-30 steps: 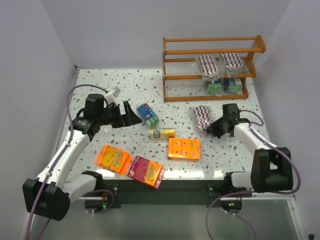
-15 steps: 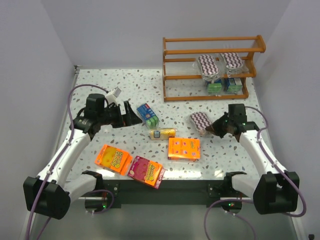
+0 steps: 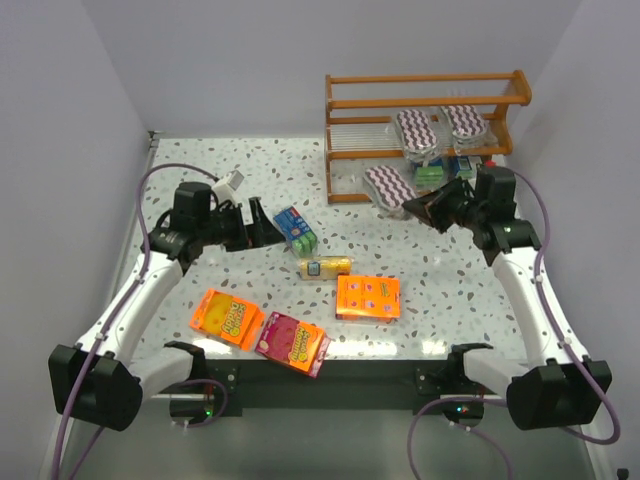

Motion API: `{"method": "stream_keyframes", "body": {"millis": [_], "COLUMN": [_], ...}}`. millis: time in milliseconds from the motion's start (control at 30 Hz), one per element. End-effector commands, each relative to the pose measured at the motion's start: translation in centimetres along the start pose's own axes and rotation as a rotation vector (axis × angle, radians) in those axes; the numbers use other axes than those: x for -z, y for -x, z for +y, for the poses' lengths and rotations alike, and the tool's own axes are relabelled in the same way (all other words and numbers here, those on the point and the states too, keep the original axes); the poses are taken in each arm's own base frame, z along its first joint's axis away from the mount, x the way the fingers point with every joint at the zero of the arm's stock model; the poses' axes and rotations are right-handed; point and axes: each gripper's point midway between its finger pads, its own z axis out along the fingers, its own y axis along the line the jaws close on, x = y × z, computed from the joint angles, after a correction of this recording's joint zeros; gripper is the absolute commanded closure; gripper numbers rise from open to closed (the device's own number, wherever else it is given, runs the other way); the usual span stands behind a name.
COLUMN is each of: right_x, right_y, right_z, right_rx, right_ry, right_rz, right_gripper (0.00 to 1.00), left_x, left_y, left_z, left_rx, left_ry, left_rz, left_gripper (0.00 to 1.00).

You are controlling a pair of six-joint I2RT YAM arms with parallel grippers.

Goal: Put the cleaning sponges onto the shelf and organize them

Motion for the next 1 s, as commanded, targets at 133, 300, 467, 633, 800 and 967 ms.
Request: {"method": "stream_keyframes", "body": {"millis": [133, 300, 467, 633, 800, 967], "right_x": [-2.9, -5.8, -7.9, -10.4, -14.1, -16.1], "right_y": [3.8, 5.6, 8.5, 9.5, 9.2, 9.3], "right_z": [8.5, 10.4, 11.5, 11.6, 10.6, 9.1], "right_rx": [0.022, 0.02, 0.031, 0.044, 0.037, 0.033], "right_ry": [0.171, 0.154, 0.14, 0.103, 0.055, -0.001], "right_rz": [-0.054, -0.072, -0.179, -0.248, -0.247, -0.323], "right_gripper": [1.0, 1.0, 1.0, 1.0, 1.0, 1.0], "left_x": [0.1, 0.3, 0.5, -0.1, -0.2, 0.0], "left_y": [2.3, 2.9, 3.1, 3.1, 3.4, 3.3], "left_z": [-1.4, -1.5, -1.2, -1.1, -1.1, -0.8], "left_rx": [-0.069, -0.079, -0.078, -0.061, -0.057, -0.048], "left_ry": [-0.03, -0.021, -0.003, -0.009, -0.006, 0.013], "left_rz": [-0.044, -0.052, -0.059, -0.047, -0.05, -0.05], "left_gripper": [0.02, 0.02, 0.02, 0.02, 0.02, 0.02]}}
